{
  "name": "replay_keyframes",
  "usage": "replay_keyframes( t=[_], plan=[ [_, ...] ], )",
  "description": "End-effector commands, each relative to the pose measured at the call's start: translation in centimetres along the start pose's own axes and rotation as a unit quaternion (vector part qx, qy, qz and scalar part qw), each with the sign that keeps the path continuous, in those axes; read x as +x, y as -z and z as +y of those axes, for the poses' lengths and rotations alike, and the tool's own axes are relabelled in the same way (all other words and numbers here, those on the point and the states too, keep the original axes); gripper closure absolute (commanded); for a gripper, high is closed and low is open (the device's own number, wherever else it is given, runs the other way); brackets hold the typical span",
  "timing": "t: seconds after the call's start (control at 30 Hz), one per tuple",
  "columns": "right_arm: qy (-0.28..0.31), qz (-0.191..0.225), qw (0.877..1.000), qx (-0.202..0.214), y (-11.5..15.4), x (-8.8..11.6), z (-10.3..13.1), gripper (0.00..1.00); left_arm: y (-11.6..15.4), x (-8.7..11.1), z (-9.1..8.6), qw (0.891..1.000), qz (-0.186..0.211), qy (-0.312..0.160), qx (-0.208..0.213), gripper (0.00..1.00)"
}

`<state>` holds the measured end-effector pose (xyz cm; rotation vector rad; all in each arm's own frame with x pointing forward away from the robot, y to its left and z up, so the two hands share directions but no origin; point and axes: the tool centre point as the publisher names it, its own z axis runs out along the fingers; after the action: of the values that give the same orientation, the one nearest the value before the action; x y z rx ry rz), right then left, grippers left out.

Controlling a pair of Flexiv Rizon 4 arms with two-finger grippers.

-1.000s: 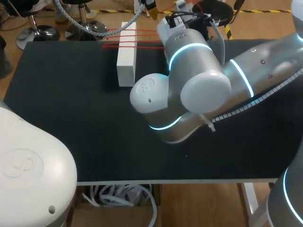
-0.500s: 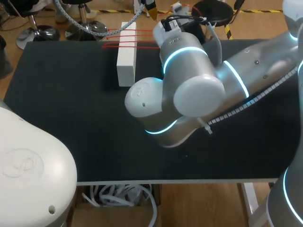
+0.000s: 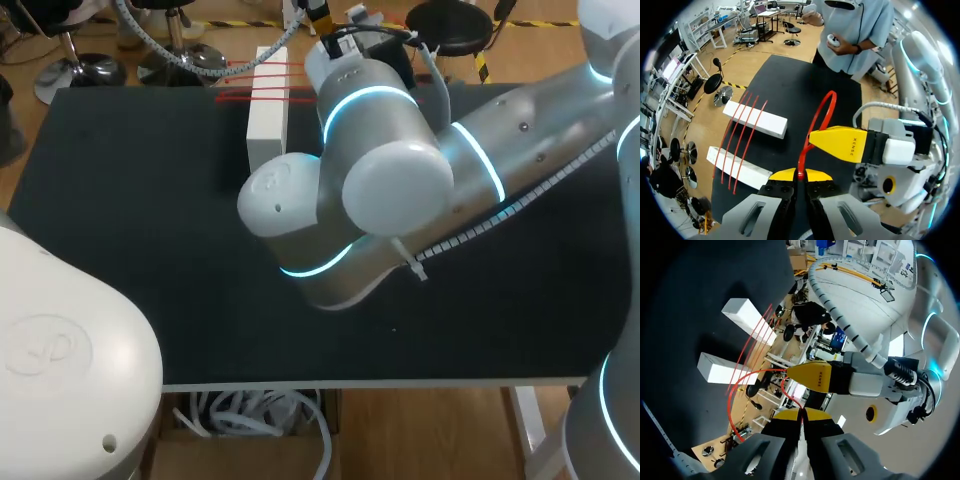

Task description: Grab the tape and strap the tape.

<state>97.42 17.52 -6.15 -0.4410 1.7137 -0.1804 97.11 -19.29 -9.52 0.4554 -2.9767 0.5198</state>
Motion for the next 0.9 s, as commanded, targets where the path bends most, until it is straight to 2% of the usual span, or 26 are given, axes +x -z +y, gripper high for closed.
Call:
replay_keyframes(
  t=[0.03, 0.5, 0.9],
  plan=[
    [-0.002, 0.010, 1.000, -0.029, -0.2, -0.5, -1.6, 1.00, 0.0, 0.0, -0.1, 1.000, 0.000, 0.000, -0.001, 1.00],
    [-0.009, 0.015, 0.997, -0.077, -0.8, 0.0, -3.3, 1.00, 0.0, 0.0, -0.1, 1.000, 0.000, 0.000, -0.001, 1.00],
    [-0.001, 0.036, 0.993, -0.113, -0.1, 0.9, -2.5, 1.00, 0.0, 0.0, -0.1, 1.000, 0.000, 0.000, -0.001, 1.00]
  ],
)
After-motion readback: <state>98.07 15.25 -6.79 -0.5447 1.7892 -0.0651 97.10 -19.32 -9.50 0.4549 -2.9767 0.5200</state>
